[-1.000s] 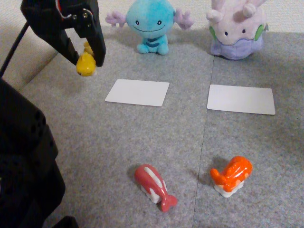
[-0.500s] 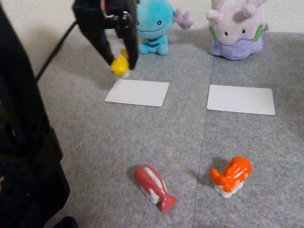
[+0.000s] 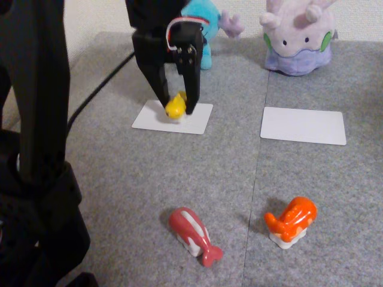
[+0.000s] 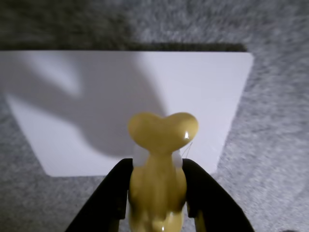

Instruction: Wooper wants to eat egg sudhi, and Goomy wants to eat shrimp sushi

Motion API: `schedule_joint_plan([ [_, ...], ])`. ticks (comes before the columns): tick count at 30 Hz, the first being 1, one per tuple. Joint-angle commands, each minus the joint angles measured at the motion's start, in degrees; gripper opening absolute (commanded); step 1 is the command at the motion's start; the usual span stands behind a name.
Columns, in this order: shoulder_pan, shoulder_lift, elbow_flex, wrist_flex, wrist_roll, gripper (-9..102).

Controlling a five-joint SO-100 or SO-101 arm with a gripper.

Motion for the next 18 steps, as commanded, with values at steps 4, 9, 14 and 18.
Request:
schedule_joint_plan([
  [4,-3.25,-0.44,-2.81,-0.62,0.44,6],
  [9,-4.83,-0.53,-2.81,-0.53,0.44,8],
  [14,-5.1,-0.62,-2.81,-0.53,0.44,20],
  [18,-4.66,-0.62,-2.81,-0.09,0.44,27],
])
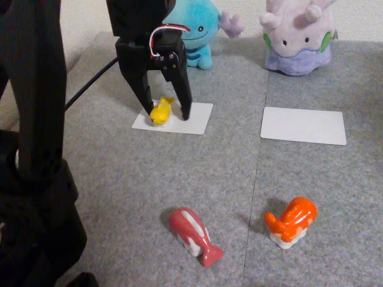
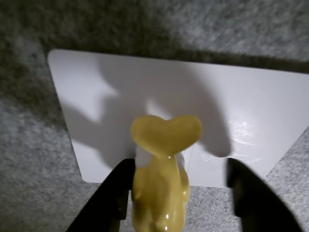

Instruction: Wooper wants to eat egg sudhi, and Goomy wants to eat shrimp sushi

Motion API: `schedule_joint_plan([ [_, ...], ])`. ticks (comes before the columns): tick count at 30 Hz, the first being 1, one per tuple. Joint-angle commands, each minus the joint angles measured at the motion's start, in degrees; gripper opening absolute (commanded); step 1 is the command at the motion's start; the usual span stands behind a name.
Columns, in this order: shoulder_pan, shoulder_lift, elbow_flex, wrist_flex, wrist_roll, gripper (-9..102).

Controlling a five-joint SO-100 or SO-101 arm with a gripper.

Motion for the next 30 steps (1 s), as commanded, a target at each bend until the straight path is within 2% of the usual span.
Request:
schedule_joint_plan([
  [1,0.26,0.62,-2.72,0.26,0.35,28],
  [12,0.35,8.53,-2.72,4.57,-0.18,43],
  [18,-1.23,21.18,-2.11,12.48,-1.41,43],
  [23,-2.37,29.44,-2.02,20.92,-7.21,43],
  [30,-0.53,39.55,1.23,21.09,-15.29,42],
])
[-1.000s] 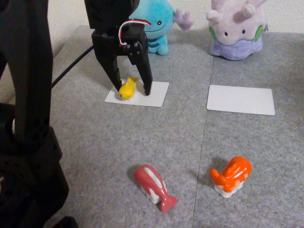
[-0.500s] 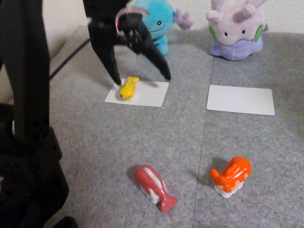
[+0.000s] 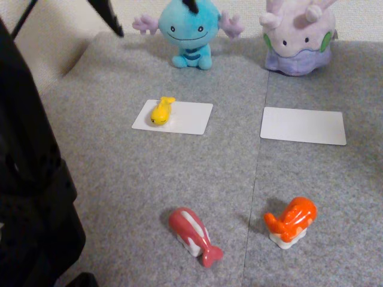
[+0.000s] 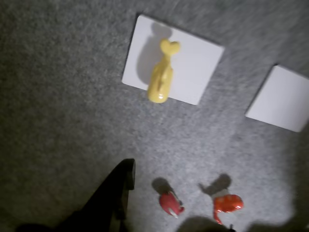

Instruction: Wooper wants to eat egg sudhi, and Goomy wants to eat shrimp sushi

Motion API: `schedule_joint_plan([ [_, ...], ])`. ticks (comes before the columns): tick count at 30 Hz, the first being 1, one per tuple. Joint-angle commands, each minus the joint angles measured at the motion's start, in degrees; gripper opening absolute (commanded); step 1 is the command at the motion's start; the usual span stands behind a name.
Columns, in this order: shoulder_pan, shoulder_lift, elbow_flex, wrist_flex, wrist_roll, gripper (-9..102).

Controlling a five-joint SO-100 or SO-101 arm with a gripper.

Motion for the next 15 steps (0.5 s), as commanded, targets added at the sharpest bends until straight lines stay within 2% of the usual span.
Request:
schedule_joint_plan([
  [1,0.62,6.24,2.81,1.41,-3.34,42],
  [9,0.35,24.87,28.13,1.23,-11.16,42],
  [15,1.05,42.98,40.43,1.32,-17.49,42],
])
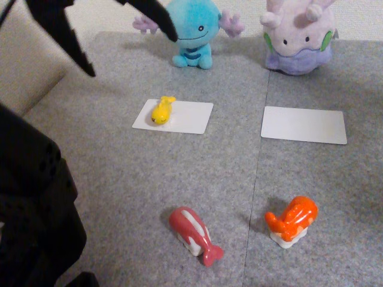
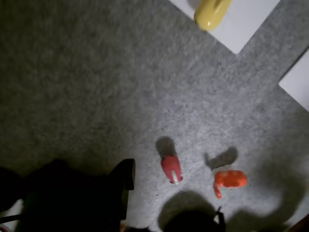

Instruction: Wooper wants to eat egg sudhi, and Goomy wants to eat shrimp sushi

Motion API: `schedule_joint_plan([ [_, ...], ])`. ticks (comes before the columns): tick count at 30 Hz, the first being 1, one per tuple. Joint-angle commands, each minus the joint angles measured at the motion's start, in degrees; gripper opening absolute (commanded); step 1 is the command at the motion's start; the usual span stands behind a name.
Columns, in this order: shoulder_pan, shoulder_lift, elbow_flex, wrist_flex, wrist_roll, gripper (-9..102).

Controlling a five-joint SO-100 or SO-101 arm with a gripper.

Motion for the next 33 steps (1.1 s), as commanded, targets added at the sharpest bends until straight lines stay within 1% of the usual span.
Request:
schedule_joint_plan([
  [1,0.53,8.35,3.52,1.14,-3.25,42],
  [4,2.11,12.66,8.17,1.14,-6.42,42],
  [8,7.21,10.81,13.54,1.14,-12.3,42],
  [13,18.98,4.04,14.77,1.14,-22.41,42],
  [17,29.09,-3.08,14.77,1.05,-34.1,42],
  [20,35.16,-8.35,14.77,1.05,-42.01,42],
  [22,38.58,-10.9,14.77,0.7,-45.44,42],
  [28,44.56,-13.27,14.77,-4.92,-49.75,42],
  [33,48.87,-13.27,14.06,-7.73,-46.85,42],
])
